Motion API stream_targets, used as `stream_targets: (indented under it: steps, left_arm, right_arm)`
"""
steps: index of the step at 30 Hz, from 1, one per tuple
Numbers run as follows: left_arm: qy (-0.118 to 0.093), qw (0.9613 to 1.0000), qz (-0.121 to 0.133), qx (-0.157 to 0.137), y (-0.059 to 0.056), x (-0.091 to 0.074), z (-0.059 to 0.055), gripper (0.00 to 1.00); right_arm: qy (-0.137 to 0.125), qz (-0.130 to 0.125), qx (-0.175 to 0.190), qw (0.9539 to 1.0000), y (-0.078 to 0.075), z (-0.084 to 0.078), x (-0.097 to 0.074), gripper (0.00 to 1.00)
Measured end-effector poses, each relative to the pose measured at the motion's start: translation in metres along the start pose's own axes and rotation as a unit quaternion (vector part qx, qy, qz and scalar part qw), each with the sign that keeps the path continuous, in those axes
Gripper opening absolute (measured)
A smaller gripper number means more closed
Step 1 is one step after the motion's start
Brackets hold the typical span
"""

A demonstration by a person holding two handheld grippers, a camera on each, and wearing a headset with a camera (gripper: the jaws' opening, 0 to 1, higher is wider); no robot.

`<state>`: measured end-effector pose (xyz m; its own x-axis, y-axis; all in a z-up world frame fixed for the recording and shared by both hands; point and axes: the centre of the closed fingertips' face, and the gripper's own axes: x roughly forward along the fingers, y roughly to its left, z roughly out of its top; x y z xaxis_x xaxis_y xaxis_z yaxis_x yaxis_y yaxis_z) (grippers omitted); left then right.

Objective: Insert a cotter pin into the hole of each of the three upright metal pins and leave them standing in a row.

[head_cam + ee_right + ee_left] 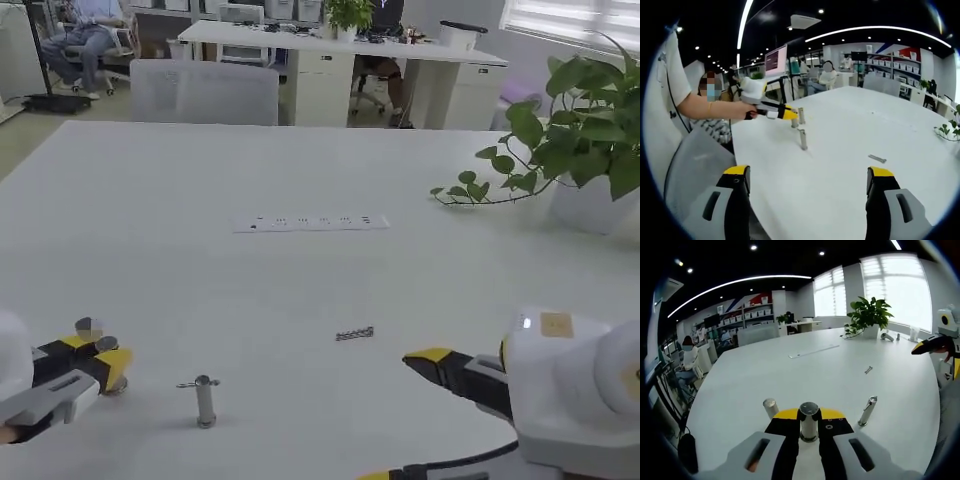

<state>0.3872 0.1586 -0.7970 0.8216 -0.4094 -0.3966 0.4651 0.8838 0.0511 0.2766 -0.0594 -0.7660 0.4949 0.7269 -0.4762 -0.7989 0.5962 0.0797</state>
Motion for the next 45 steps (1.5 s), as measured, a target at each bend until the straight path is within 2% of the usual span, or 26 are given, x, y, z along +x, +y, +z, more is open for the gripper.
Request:
stream_targets:
  steps: [12,18,25,31,45]
  left_arm:
    - [0.001,1.0,-0.004,-0.002,-0.013,-0.023,-0.003,0.11]
    - [0.006,0.9999,-0.012,0.005,-0.024,-0.031,-0.006,0.11]
    - [0.0,0.9997,-0.025,0.007,-0.04,-0.038,-0.001,0.11]
    - [-0.001,0.9992,-0.04,0.01,-0.055,-0.039,0.002,0.11]
    - [0.0,0.9973,-0.073,0.011,-0.087,-0.031,0.004,0.11]
  right_arm:
    - [0.003,0.008,-0.004,1.0,0.006,-0.004,-0.002,0.98]
    - [0.002,0.012,-0.004,0.9999,0.01,-0.003,-0.004,0.98]
    - [0.004,0.015,-0.008,0.9999,0.01,-0.003,-0.006,0.98]
    - [0.004,0.018,-0.009,0.9998,0.012,-0.003,-0.006,0.98]
    - [0.002,0.015,-0.008,0.9998,0.011,-0.005,-0.01,0.97]
